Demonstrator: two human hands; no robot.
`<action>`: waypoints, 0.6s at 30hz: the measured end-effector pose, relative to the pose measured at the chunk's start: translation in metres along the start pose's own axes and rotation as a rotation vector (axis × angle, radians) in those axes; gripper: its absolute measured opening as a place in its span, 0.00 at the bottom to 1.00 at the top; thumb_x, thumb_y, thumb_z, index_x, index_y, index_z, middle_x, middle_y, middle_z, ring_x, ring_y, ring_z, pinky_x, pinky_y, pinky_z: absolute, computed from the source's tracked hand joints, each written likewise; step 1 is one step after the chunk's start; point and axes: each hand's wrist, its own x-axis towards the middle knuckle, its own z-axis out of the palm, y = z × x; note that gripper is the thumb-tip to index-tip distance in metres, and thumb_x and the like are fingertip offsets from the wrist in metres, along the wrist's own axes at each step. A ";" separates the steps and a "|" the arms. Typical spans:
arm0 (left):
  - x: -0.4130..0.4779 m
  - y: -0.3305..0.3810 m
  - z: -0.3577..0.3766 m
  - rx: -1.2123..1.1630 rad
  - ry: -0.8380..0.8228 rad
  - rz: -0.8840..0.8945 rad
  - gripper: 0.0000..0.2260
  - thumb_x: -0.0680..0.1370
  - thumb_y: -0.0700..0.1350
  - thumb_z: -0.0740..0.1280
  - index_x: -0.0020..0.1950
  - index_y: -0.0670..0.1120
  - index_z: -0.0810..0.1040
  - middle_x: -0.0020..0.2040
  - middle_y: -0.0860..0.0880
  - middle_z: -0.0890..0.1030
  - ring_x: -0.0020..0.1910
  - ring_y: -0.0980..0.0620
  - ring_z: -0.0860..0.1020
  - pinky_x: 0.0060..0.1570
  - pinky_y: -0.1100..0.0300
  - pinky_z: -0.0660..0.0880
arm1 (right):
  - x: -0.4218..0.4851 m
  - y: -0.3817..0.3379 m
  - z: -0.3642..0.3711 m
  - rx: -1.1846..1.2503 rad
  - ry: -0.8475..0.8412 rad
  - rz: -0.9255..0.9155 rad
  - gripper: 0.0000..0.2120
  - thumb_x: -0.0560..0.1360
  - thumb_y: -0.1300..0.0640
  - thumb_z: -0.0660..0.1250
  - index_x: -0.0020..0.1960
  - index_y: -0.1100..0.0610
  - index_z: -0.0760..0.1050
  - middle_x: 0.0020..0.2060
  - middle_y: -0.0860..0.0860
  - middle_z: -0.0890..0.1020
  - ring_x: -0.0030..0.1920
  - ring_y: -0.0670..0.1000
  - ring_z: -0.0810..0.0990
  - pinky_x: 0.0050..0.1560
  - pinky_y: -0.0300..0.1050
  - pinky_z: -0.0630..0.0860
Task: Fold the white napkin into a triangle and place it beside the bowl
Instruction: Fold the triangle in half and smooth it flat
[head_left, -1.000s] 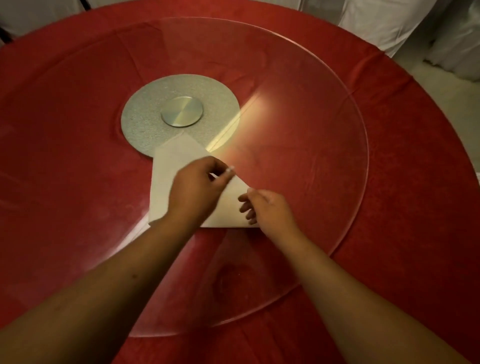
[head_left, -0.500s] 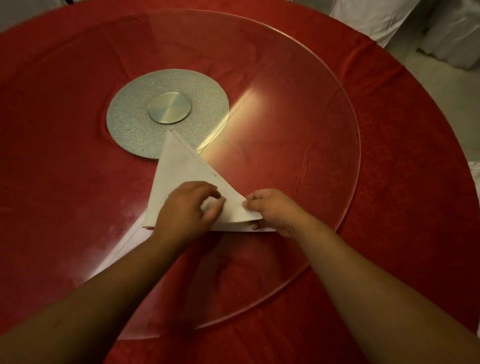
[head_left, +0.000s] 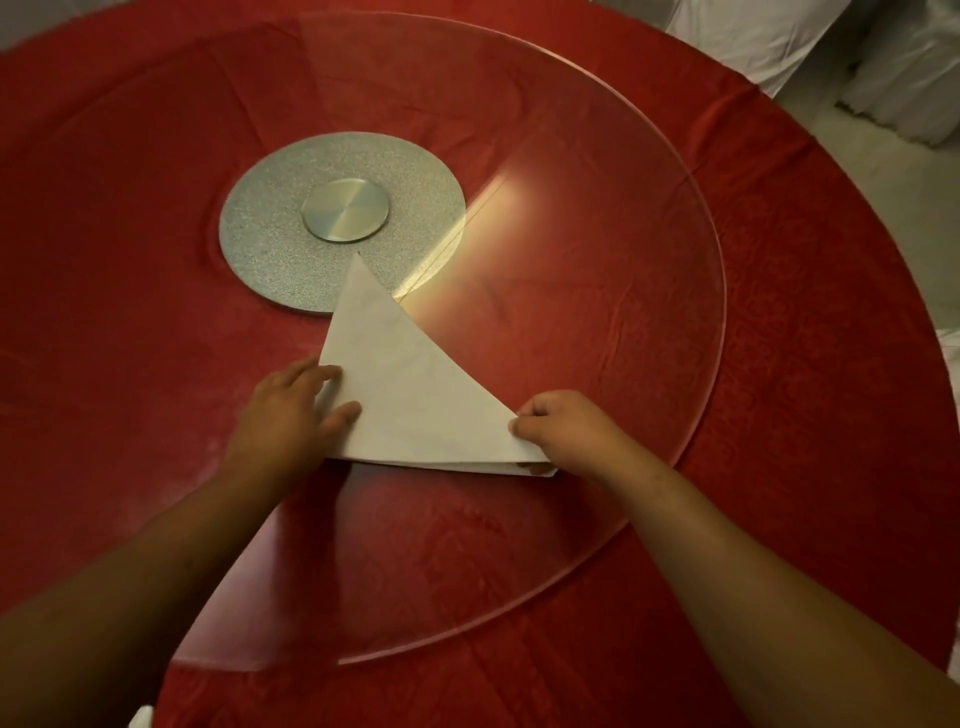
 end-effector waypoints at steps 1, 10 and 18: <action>0.001 0.000 0.000 0.003 -0.005 0.004 0.24 0.78 0.56 0.73 0.71 0.47 0.79 0.76 0.42 0.73 0.72 0.38 0.70 0.73 0.44 0.64 | -0.001 0.001 0.000 -0.033 0.011 -0.008 0.05 0.75 0.60 0.69 0.41 0.58 0.81 0.35 0.54 0.81 0.29 0.50 0.81 0.25 0.39 0.75; -0.001 -0.006 0.001 0.009 -0.015 0.002 0.24 0.79 0.58 0.72 0.73 0.50 0.78 0.78 0.42 0.70 0.76 0.39 0.66 0.75 0.43 0.61 | -0.006 0.014 0.000 -0.435 0.109 -0.158 0.05 0.73 0.54 0.71 0.42 0.55 0.82 0.34 0.47 0.82 0.35 0.48 0.81 0.35 0.42 0.74; -0.001 -0.019 0.011 0.036 0.005 0.044 0.25 0.79 0.59 0.70 0.74 0.51 0.76 0.79 0.42 0.69 0.77 0.39 0.65 0.76 0.43 0.60 | -0.016 0.026 0.012 -0.651 0.245 -0.248 0.06 0.77 0.48 0.68 0.47 0.50 0.76 0.42 0.49 0.83 0.44 0.55 0.80 0.40 0.47 0.73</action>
